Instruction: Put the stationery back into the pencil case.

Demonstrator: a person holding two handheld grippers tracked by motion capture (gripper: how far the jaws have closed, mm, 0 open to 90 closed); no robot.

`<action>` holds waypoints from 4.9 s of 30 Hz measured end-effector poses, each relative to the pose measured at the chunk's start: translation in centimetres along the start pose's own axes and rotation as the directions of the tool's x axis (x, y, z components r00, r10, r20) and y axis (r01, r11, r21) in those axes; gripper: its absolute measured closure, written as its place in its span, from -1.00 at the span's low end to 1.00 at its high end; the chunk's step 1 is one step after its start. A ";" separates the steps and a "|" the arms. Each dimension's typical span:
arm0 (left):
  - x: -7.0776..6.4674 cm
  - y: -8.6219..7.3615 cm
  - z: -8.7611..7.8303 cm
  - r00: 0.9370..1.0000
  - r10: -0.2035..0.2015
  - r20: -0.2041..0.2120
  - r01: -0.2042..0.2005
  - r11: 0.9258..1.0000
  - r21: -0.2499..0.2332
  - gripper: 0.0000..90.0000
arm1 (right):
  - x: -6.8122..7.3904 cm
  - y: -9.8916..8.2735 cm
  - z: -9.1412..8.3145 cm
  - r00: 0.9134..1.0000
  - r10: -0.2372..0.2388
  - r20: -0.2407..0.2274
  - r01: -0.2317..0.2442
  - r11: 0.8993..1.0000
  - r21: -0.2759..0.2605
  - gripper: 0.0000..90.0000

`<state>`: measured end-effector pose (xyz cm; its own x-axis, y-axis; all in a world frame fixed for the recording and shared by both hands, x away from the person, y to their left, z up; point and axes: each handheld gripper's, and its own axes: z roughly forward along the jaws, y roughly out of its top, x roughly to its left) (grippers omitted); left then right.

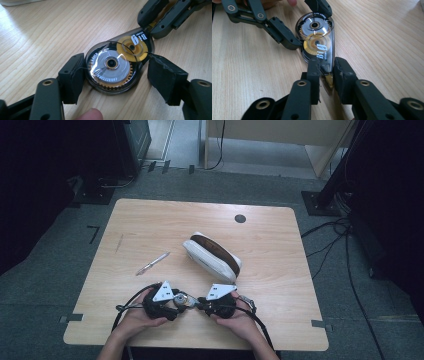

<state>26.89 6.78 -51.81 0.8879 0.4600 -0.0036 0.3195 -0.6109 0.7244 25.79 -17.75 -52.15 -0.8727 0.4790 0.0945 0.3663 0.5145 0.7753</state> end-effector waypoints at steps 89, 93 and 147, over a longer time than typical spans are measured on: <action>-1.5 0.2 0.1 0.990 0.131 -0.059 -0.133 0.991 -0.034 0.02 | 0.7 2.1 -3.1 0.987 0.161 0.004 -0.159 0.979 -0.128 0.81; -1.8 0.2 0.2 0.986 0.159 -0.055 -0.161 0.986 -0.038 0.11 | 0.6 2.0 -3.0 0.991 0.136 -0.011 -0.136 0.980 -0.144 0.69; -0.4 -0.3 -0.9 0.949 0.112 0.294 -0.069 0.986 -0.152 0.34 | 1.6 1.8 -3.1 0.972 -0.134 -0.193 0.071 0.950 -0.303 0.76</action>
<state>26.09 7.35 -51.43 0.9759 0.1787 -0.1252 0.2033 -0.5365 0.8191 24.03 -18.27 -48.69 -0.9598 0.2590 0.1086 0.1886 0.3076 0.9326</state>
